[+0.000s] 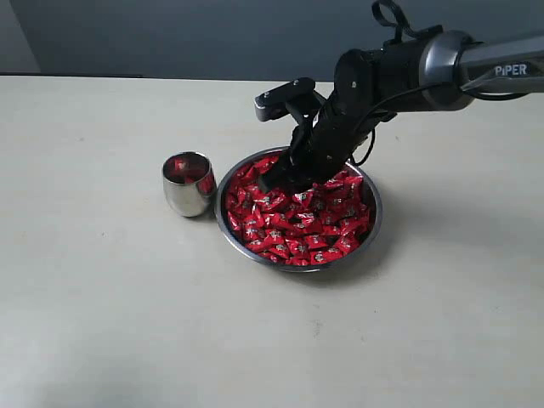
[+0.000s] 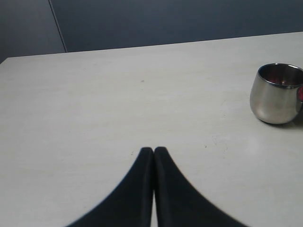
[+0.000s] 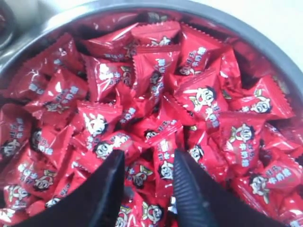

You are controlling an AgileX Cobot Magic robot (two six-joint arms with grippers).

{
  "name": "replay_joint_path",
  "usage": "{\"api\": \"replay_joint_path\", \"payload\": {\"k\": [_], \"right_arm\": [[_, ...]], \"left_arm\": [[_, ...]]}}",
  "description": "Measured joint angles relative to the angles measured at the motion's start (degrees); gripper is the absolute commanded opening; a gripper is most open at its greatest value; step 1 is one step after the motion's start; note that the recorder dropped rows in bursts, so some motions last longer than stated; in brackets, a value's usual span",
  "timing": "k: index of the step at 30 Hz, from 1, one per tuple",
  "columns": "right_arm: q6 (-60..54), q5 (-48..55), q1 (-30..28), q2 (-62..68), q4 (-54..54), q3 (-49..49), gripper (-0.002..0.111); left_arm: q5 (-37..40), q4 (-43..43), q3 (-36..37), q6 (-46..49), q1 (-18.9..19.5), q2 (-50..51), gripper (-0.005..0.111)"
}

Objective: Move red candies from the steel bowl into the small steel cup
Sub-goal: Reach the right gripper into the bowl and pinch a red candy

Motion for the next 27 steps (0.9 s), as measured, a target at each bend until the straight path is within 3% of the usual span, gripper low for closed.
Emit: {"api": "replay_joint_path", "payload": {"k": [2,9,21,23,27], "right_arm": [[-0.1,-0.3,0.0,0.4,0.0,0.0,0.054],[-0.2,-0.8,0.0,2.7,-0.7,0.0,0.048],[-0.4,-2.2,0.0,2.7,-4.1,0.0,0.048],[-0.4,-2.7,0.0,2.9,-4.1,0.0,0.043],[-0.4,-3.6,0.0,4.1,-4.2,0.0,0.020]], "left_arm": [[0.0,0.0,0.0,0.0,0.0,0.0,0.000],[0.0,0.0,0.0,0.0,0.0,0.0,0.000],[0.0,0.0,0.0,0.0,0.0,0.0,0.000],[0.0,0.0,0.0,0.0,0.0,0.0,0.000],[0.0,0.0,0.0,0.0,0.0,0.0,0.000]]}}
